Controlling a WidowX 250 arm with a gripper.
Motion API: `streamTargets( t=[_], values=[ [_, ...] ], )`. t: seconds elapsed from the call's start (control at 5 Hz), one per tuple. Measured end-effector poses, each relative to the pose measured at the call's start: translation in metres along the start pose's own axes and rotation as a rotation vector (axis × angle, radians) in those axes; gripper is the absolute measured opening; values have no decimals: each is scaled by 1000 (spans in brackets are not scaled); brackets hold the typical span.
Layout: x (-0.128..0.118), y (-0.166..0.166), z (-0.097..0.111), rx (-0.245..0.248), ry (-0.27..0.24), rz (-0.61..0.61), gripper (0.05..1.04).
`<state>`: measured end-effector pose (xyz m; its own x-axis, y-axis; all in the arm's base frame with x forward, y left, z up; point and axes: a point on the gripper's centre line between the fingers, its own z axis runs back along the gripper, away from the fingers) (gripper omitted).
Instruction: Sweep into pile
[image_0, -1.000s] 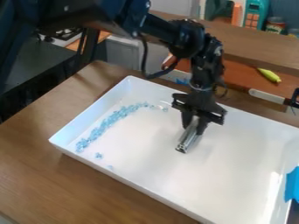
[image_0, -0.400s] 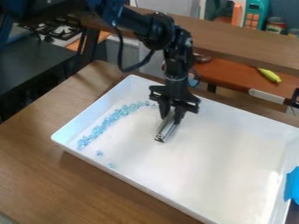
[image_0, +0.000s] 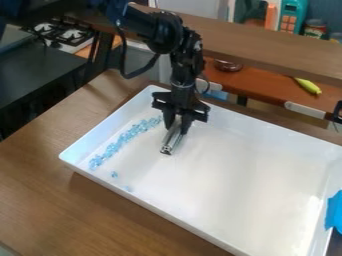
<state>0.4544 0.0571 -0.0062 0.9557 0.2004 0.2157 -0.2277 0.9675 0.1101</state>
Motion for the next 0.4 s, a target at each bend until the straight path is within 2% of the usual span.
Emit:
streamTargets(
  t=[0.2,0.4],
  values=[
    [1,10,-3,70,24,125,370],
    [-4,11,-1,114,91,304,370]
  ],
)
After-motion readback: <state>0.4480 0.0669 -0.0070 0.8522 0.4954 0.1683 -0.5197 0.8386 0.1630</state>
